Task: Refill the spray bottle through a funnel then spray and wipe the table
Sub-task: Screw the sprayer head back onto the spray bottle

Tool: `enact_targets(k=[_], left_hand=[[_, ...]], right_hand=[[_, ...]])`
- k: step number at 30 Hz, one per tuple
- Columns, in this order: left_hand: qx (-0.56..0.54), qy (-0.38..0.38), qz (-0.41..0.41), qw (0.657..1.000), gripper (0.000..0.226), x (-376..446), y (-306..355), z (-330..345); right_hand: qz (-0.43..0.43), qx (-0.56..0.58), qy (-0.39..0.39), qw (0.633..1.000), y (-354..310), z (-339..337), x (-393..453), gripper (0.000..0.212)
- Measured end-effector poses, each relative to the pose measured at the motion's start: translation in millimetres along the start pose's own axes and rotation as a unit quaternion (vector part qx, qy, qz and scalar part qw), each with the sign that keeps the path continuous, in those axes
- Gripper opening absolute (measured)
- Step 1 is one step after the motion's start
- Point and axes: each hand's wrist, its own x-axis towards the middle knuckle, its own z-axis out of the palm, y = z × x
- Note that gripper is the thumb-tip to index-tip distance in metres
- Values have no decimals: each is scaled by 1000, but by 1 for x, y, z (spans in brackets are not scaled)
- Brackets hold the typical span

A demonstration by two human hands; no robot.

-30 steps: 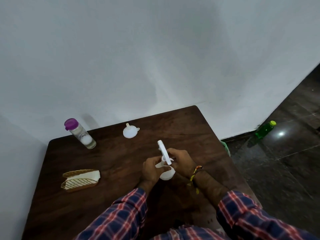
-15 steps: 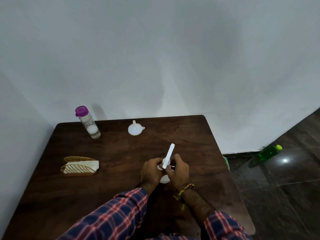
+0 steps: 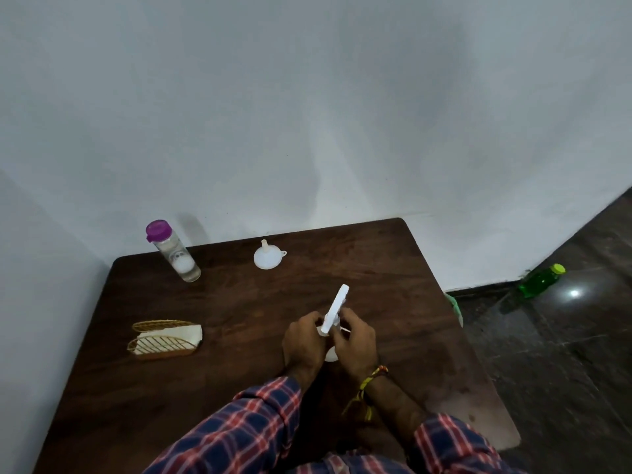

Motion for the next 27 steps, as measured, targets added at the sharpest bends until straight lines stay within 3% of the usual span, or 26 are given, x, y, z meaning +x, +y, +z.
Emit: enact_targets(k=[3, 6, 8, 9, 13, 14, 19, 21, 23, 27], left_hand=[[-34, -44, 31, 998, 22, -1, -12, 4], [-23, -117, 85, 989, 47, 9, -34, 5], [24, -157, 118, 980, 45, 13, -43, 4], [33, -160, 130, 978, 43, 14, -47, 5], [-24, -168, 129, 977, 44, 3, -39, 4], [-24, -178, 121, 976, 41, -1, -34, 5], [-9, -123, 87, 989, 44, -16, -23, 8], [18, -131, 101, 986, 57, -16, -23, 10], [80, -146, 105, 980, 62, -16, -23, 13], [55, -130, 89, 986, 49, -20, -17, 12]], right_hand=[[-10, -11, -30, 999, 0, -11, 9, 10], [-3, 54, -178, 982, -2, -32, 19, 13], [-8, 50, -226, 973, -1, -40, 21, 14], [-14, 27, -215, 976, 1, -38, 21, 14], [17, -57, -25, 998, -1, -22, 3, 31], [25, -50, -10, 998, 0, -19, -2, 35], [-26, 23, -94, 995, 6, -22, -16, 28], [-15, 14, -70, 997, 4, -25, -19, 20], [23, -35, -37, 998, 5, -28, -19, 33], [-20, -3, -65, 998, 9, -25, -26, 29]])
